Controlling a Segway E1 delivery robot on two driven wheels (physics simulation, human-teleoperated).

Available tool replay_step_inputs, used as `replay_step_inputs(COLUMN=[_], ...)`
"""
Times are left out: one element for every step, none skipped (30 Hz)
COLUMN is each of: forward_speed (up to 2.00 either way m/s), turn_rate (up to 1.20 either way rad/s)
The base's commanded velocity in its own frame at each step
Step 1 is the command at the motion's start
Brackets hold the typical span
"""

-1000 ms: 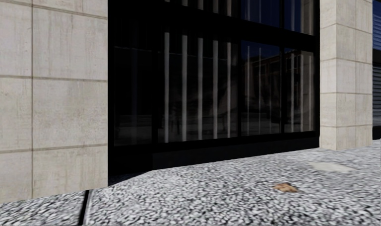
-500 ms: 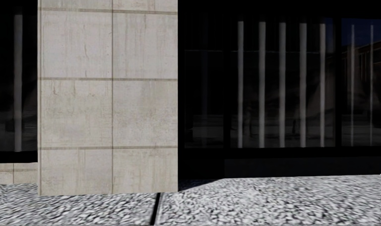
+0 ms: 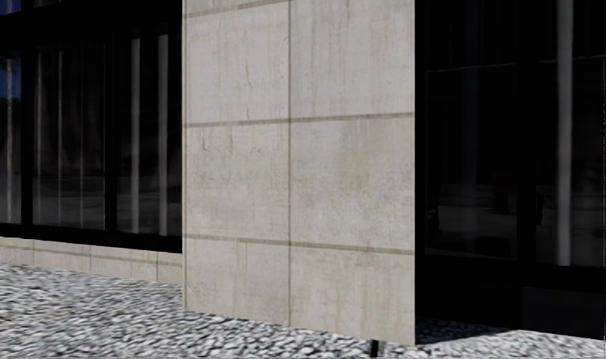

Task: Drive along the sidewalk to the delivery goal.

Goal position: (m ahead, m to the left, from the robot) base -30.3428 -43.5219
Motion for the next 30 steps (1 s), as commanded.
replay_step_inputs(forward_speed=[0.83, 0.83, 0.83, 0.83, 0.83, 0.83, 0.83, 0.84, 0.84, 0.84, 0.84, 0.84, 0.84, 0.84, 0.84, 0.84, 0.84, 0.84, 0.84, 0.84, 0.84, 0.84, 0.84, 0.84, 0.84, 0.84, 0.84, 0.84, 0.84, 0.84], turn_rate=[0.83, 0.83, 0.83, 0.83, 0.83, 0.83, 0.83, 0.83, 0.91, 0.96, 0.98, 0.98, 0.98, 0.98, 0.98, 0.98, 0.98, 0.98, 0.98, 0.98, 0.98, 0.98, 0.98, 0.98, 0.98, 0.98, 0.98, 0.98, 0.98, 0.98])
